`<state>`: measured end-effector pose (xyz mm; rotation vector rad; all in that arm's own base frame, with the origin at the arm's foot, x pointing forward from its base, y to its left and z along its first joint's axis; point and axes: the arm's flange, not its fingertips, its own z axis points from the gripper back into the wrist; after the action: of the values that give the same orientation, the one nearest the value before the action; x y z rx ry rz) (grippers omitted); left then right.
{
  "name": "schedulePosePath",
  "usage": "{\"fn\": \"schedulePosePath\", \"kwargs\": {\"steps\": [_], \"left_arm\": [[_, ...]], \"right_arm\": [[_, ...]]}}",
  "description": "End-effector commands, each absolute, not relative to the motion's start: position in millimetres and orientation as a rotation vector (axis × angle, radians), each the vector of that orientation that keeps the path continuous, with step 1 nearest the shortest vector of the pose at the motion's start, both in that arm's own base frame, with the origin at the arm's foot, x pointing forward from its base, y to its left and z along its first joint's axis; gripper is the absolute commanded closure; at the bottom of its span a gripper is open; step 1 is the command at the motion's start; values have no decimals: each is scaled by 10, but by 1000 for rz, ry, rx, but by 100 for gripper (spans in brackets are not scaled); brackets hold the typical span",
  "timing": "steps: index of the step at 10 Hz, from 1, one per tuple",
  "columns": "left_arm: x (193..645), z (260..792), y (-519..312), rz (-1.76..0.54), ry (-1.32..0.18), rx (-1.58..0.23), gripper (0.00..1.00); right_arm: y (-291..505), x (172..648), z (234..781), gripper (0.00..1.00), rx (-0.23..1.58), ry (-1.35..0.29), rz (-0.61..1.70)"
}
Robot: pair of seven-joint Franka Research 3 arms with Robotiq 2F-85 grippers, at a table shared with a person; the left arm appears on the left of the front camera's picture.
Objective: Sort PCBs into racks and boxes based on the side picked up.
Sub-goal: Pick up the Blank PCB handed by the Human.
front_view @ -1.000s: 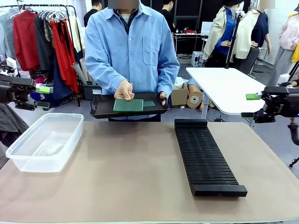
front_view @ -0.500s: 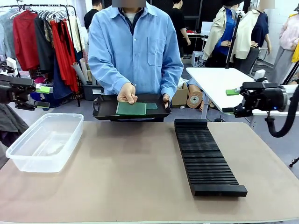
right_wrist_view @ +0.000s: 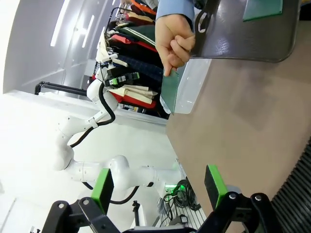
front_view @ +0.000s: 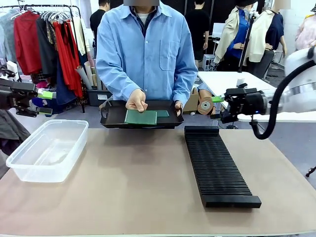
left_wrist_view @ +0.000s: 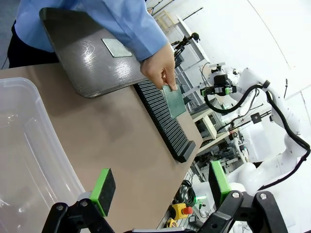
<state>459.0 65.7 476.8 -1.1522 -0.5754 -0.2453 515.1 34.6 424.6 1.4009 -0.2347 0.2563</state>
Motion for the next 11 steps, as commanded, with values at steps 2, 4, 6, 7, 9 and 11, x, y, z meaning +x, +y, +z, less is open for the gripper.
{"fn": "schedulePosePath", "kwargs": {"steps": [2,4,6,7,9,11], "left_arm": [[4587,4772,659,-245,-575,-1154,0],[4587,4772,659,-245,-575,-1154,0],[4587,4772,659,-245,-575,-1154,0],[4587,4772,659,-245,-575,-1154,0],[4587,4772,659,-245,-575,-1154,0],[4587,4772,659,-245,-575,-1154,0]], "right_arm": [[576,5429,4074,0,1462,-188,264],[831,5576,3931,0,1497,-198,251],[1095,5798,3804,0,1516,-169,291],[1204,5917,3758,0,1558,-152,299],[1378,6093,3645,0,1581,-104,301],[1494,6164,3589,0,1631,-85,273]]}}
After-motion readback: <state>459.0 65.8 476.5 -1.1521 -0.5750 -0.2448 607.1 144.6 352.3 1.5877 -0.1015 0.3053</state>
